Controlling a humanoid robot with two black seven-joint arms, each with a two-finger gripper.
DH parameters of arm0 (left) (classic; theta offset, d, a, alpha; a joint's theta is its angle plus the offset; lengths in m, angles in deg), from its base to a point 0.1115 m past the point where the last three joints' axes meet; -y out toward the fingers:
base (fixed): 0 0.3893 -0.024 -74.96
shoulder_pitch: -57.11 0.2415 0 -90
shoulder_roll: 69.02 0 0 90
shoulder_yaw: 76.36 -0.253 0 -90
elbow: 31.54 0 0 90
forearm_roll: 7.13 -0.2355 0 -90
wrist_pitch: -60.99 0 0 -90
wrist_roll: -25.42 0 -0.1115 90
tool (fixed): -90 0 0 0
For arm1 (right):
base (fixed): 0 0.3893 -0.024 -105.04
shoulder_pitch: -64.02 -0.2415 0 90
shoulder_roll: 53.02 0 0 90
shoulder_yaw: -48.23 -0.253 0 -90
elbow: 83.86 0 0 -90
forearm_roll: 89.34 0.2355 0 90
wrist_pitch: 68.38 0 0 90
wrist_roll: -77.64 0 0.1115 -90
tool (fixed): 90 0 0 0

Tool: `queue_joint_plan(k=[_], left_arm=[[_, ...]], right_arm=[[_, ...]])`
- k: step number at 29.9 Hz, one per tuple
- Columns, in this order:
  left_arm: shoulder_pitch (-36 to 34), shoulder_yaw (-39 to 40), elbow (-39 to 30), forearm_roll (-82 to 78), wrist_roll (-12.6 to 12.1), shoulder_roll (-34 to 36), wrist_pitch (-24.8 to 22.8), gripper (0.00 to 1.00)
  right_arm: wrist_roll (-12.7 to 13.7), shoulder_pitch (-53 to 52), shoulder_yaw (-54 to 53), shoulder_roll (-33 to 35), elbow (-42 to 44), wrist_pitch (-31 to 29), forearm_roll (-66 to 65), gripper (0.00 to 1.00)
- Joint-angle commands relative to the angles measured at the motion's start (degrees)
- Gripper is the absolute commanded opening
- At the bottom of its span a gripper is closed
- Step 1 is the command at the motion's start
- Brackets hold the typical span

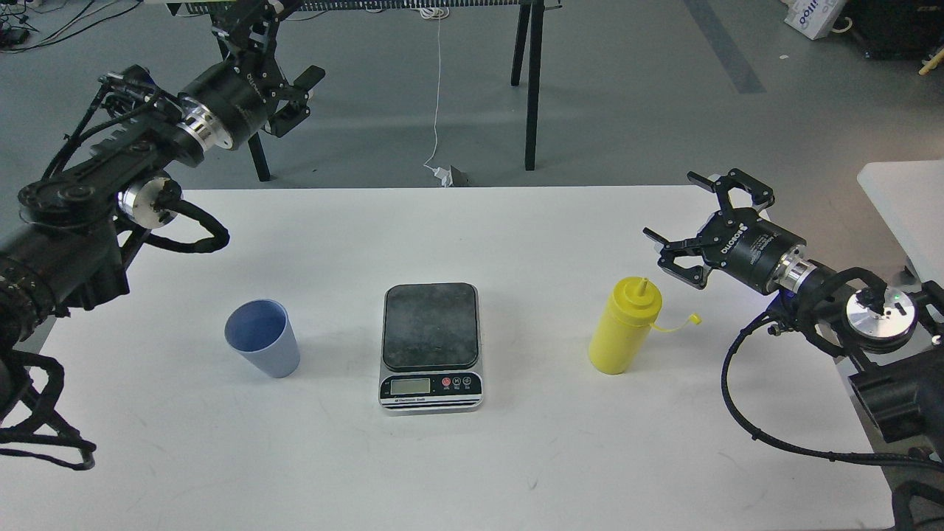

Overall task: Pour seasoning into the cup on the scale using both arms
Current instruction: 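Raise the left arm and swing the left gripper toward the blue cup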

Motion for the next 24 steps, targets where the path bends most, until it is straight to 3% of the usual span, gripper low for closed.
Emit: queue_joint_plan(k=[1,17,20,24], left_arm=[[0.87,0.09,0.01,-0.07,0.0,0.53,0.0,1.0],[0.09,1.85,4.67,-0.94,0.0,1.76,0.0,1.0],[-3.33,0.1,5.11,-9.08,0.0,4.12,0.0,1.0],[-10.8,-7.01,3.71,-34.36,0.0,8.53,0.0,1.0]], right_arm=[[0.0,-0.03,0.02,-0.13,0.29,0.0,0.0,0.96],[0.0,-0.2,-0.07,-0.31,-0.23,0.0,0.09,0.96],[0.0,-0.12,-0.07,-0.31,-0.59,0.0,0.09,0.96],[0.0,-0.03,-0.07,-0.4,-0.76,0.0,0.09,0.96]])
